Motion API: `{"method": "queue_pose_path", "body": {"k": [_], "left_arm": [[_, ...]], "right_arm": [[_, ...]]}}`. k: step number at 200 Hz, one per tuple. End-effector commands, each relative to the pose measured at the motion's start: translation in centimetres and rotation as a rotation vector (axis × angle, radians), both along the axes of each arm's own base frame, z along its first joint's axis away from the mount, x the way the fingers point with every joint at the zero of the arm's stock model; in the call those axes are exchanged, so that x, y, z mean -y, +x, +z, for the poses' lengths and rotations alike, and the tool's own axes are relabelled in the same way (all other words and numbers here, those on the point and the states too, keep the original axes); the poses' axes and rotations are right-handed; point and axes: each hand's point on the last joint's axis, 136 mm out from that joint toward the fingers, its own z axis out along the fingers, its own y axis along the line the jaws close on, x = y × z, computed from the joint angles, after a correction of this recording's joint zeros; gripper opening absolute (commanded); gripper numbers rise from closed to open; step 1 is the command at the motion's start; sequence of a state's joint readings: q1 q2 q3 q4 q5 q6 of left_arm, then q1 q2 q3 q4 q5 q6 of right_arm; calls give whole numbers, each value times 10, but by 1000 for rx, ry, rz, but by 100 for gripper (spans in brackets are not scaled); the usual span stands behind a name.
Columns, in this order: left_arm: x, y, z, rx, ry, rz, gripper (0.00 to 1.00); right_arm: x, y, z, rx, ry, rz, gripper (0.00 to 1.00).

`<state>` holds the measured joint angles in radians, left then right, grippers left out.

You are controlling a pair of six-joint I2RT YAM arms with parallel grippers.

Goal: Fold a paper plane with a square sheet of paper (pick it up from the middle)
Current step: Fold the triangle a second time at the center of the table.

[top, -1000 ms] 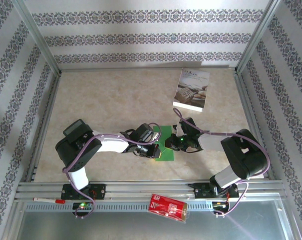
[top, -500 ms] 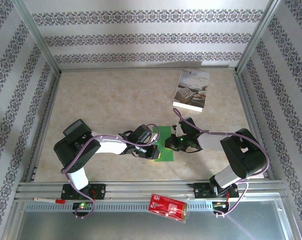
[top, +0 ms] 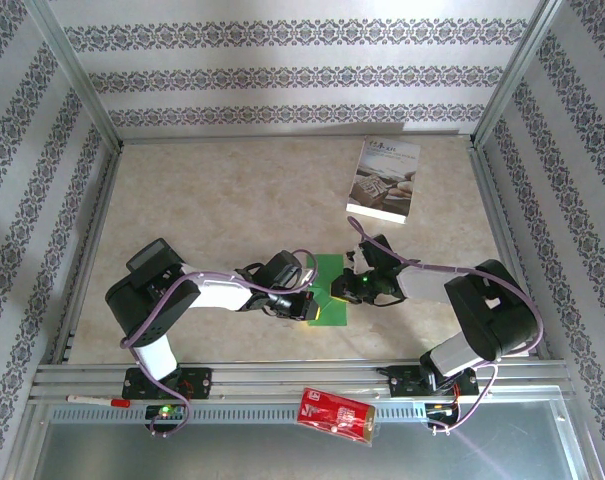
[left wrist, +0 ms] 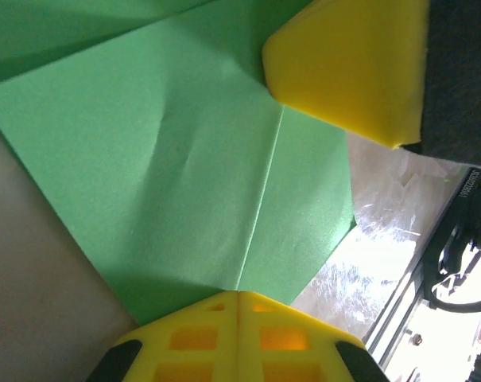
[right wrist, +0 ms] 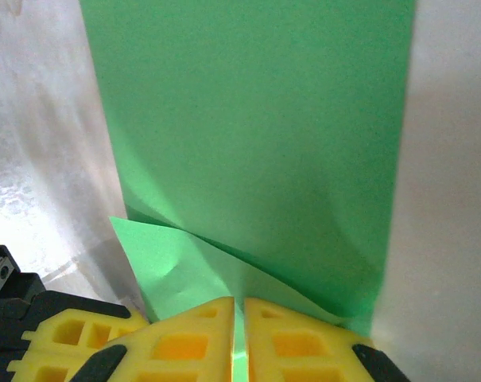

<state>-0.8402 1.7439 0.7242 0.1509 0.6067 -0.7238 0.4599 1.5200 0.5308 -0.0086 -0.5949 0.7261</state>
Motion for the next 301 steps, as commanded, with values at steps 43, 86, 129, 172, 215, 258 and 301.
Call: {"method": "queue_pose_path", "body": {"k": [43,86,129,172,215,258,301], "left_arm": [[-49,-37,-53,-185,227,29,0],[-45,-35,-49,-182,212,17,0],[-41,-38,-33,-174,163,8,0],[-42,-42,-31,-182,159,-5,0],[-45,-46,-33,-193,168,-8,0],[-48,-46,-34,-197,179,2,0],[-61,-46,-47,-211,274,35,0]], "right_arm": [[-11,-3,13,4,29,-4,13],[-7,-4,-7,-36,-43,-13,12],[15,-12,-31,-94,-140,-45,10],[24,-19,-42,-129,-173,-64,10],[27,-20,-44,-136,-181,-64,10],[27,-20,-43,-137,-180,-64,10],[16,-9,-26,-87,-118,-44,11]]}}
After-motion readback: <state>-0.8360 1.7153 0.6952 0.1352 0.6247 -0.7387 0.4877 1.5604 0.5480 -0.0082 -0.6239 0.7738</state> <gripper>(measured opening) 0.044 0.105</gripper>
